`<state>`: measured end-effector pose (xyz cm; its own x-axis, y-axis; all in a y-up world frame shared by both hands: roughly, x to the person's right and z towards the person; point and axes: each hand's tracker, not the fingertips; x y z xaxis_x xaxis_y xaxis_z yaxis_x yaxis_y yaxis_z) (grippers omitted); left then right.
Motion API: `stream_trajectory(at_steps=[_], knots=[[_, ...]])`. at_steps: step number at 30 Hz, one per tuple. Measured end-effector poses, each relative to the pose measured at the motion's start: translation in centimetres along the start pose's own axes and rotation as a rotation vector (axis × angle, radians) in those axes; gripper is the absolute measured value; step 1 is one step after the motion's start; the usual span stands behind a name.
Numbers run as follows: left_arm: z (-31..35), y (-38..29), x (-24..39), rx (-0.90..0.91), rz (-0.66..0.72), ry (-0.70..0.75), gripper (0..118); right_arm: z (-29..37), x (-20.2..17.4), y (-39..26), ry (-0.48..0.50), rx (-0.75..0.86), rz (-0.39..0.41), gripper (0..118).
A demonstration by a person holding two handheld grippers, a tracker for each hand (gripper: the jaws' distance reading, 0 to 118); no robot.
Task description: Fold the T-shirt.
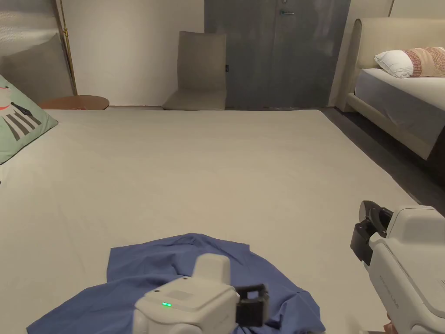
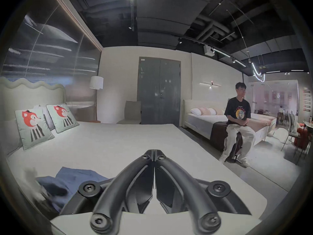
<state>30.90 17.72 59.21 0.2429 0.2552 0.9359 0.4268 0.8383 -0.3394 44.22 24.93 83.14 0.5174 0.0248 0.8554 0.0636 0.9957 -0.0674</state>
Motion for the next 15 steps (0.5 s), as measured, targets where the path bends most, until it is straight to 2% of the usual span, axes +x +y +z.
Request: stream_trajectory(at_steps=[5, 7, 9, 10, 12, 13, 15], knots=[[9.8, 4.2, -6.7, 0.318, 0.037, 0.321, 91, -0.5, -1.7, 0.2, 0.039, 0.023, -0.019, 1], [13.0, 4.8, -8.4, 0.388, 0.035, 0.445, 89, -0.6, -2.3, 0.1, 0.053, 0.024, -0.024, 1], [15.8, 5.0, -9.6, 0.451, 0.030, 0.545, 71, -0.7, -2.8, 0.0, 0.069, 0.022, -0.035, 1], [16.8, 5.0, -10.0, 0.473, 0.034, 0.573, 51, -0.8, -3.1, 0.0, 0.073, 0.022, -0.035, 1], [18.7, 4.9, -10.6, 0.511, 0.047, 0.614, 26, -0.9, -3.5, -0.1, 0.085, 0.018, -0.037, 1], [19.2, 4.9, -10.8, 0.514, 0.049, 0.610, 18, -1.0, -3.7, -0.1, 0.091, 0.016, -0.037, 1], [20.1, 4.7, -11.2, 0.518, 0.060, 0.631, 11, -1.0, -4.2, -0.2, 0.100, 0.014, -0.035, 1]])
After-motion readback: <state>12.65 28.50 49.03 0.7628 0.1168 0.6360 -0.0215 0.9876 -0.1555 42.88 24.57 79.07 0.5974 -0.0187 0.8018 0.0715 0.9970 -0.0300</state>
